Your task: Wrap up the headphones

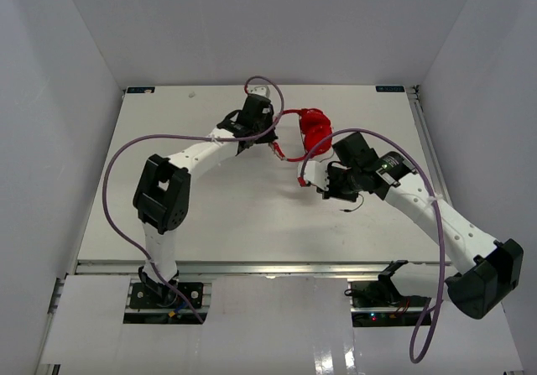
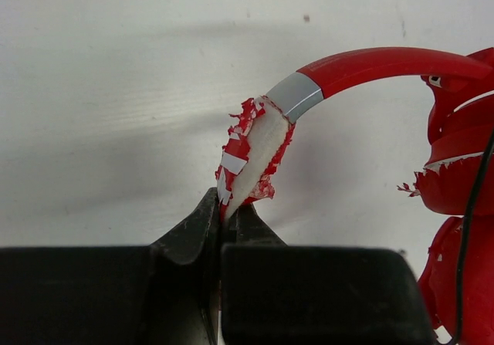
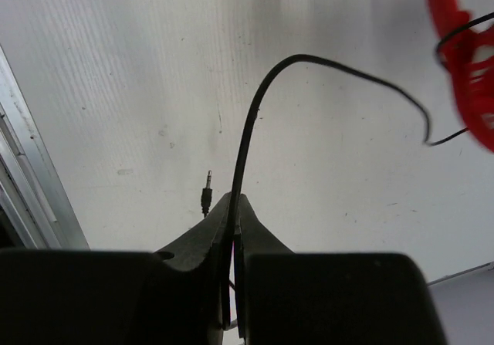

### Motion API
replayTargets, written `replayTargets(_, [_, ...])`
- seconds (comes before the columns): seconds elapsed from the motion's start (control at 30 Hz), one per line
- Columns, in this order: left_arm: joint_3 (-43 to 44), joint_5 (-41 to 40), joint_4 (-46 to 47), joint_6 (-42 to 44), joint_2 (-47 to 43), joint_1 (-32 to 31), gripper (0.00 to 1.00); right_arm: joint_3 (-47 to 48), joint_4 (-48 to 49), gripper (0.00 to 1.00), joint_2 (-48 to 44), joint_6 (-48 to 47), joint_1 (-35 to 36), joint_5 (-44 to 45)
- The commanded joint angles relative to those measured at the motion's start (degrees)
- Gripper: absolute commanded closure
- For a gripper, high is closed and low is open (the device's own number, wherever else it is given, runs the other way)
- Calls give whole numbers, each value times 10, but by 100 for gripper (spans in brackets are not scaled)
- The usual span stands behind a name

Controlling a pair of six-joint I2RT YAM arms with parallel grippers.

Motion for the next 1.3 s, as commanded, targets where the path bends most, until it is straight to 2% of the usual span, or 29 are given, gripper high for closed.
replayTargets(0.0, [59,63,27,-86,-62,33,100,-20,-33,92,-33,-39,5,-7])
replayTargets(0.13, [104,87,10,-126,-26,33,100,3,-43,92,-18,-45,19,-5])
replayTargets(0.3, [127,132,39,-210,26,28,100,40,-41,92,26,-44,55,20])
replayTargets(0.53, [204,142,5,-164,111,-13,100,90,-11,92,51,-44,77,119])
replayTargets(0.77, [125,221,31,-96,125,-44,100,94,7,92,31,-55,64,175])
replayTargets(0.97, [52,235,42,-29,86,-72,100,86,27,92,15,-65,25,200])
replayTargets(1.27, [-51,257,54,60,13,-84,100,115,53,92,6,-73,-63,166])
